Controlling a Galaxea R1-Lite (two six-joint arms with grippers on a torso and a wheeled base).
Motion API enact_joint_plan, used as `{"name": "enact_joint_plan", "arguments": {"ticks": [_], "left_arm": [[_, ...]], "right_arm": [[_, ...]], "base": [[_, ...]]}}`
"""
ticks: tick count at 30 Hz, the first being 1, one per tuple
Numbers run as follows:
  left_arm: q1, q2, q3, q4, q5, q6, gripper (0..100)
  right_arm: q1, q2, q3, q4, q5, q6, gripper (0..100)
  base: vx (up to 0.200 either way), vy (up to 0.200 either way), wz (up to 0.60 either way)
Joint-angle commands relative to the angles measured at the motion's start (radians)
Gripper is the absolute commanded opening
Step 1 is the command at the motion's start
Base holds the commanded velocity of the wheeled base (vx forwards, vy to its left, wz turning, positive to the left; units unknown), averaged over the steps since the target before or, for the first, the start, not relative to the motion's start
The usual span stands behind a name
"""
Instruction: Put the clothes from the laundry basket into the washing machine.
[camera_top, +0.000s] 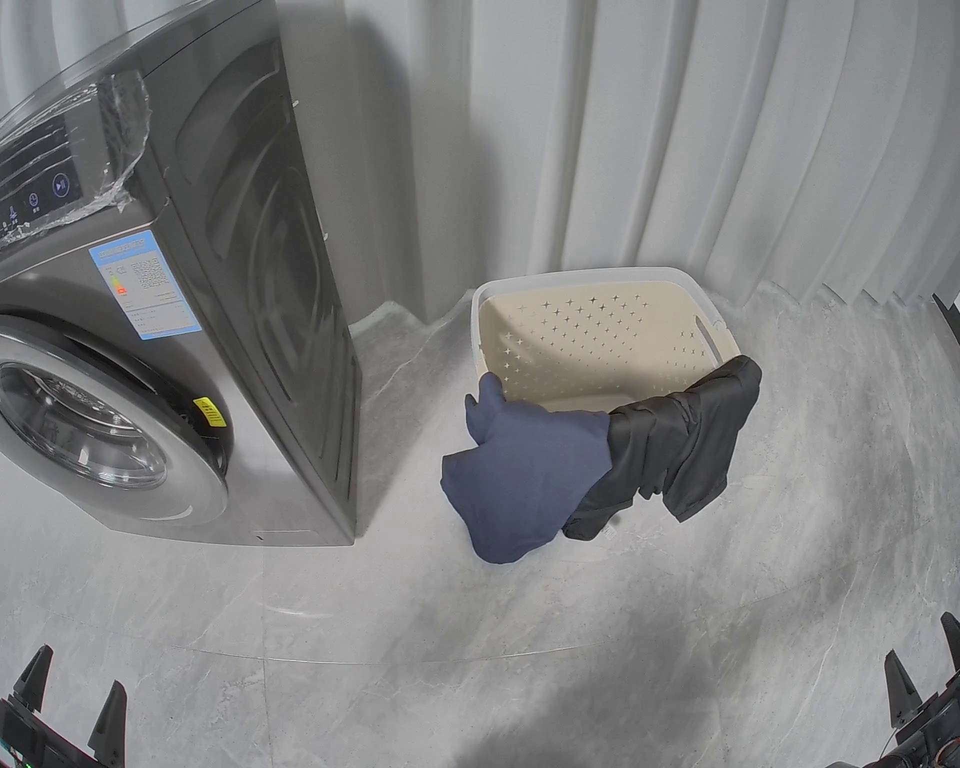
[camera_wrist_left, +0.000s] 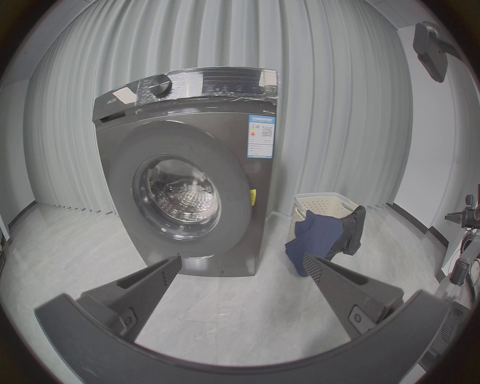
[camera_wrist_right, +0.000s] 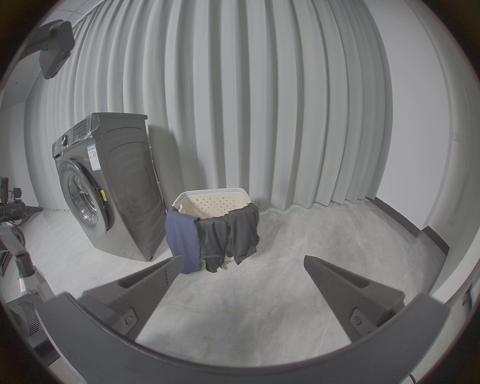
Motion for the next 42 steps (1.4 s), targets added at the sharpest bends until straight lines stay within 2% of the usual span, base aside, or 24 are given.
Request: {"name": "enact_joint_plan", "arguments": {"ticks": [1,35,42], "left_arm": [[0.0,-0.012,0.015,0.0,0.0,0.001,100],[0.0,-0.012,0.015,0.0,0.0,0.0,100],[-0.001,-0.012,0.015,0.0,0.0,0.001,100]], "right_arm": [[0.0,-0.008,0.018,-0.001,0.0,-0.001,100],[0.0,-0.008,0.018,-0.001,0.002,-0.001,100],[0.001,-0.008,0.018,-0.001,0.005,-0.002,100]], "base": [[0.0,0.2,0.0],[0.0,0.2,0.0],[0.0,0.0,0.0]]}}
